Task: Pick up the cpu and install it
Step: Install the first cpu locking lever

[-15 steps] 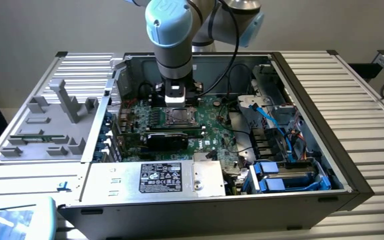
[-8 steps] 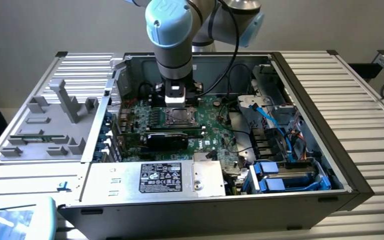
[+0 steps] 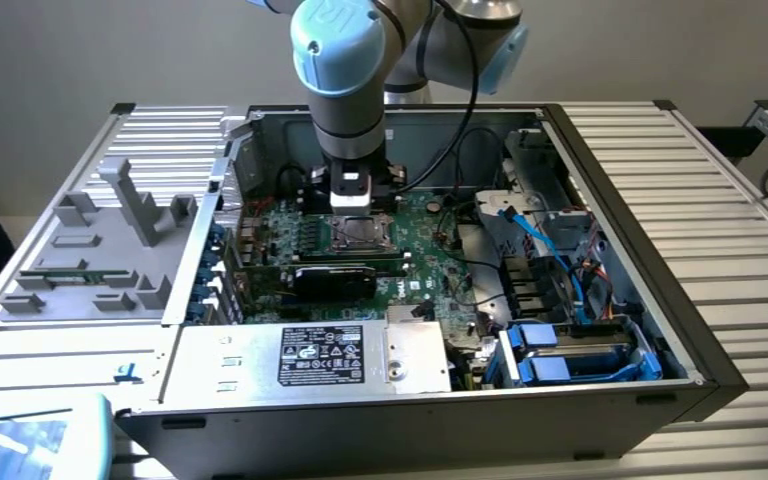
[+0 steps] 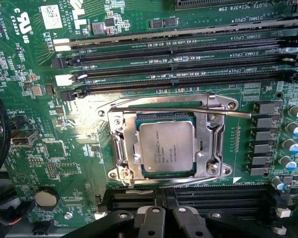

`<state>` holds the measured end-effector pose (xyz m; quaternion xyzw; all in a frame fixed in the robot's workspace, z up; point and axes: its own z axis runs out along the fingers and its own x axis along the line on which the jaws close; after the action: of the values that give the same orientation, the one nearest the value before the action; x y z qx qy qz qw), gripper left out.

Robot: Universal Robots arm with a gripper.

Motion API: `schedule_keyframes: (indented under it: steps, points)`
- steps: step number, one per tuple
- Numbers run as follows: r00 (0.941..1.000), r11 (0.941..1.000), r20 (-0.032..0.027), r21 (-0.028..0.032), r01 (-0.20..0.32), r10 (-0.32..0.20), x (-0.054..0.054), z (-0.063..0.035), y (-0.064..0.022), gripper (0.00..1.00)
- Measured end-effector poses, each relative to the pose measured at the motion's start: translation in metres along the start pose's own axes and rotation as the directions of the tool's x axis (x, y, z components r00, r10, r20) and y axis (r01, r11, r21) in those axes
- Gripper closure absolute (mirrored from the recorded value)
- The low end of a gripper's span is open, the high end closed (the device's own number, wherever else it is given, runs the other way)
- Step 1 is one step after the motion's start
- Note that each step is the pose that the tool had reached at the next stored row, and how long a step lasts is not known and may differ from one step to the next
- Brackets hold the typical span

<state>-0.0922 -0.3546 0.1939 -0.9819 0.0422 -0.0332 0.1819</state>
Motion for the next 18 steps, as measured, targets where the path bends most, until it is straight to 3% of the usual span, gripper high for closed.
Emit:
schedule_keyframes:
  steps: [18]
  points:
    - [1.0, 1.0, -0.0007, 0.0001, 0.0, 0.0, 0.0013, 0.0001, 0.0022, 0.88]
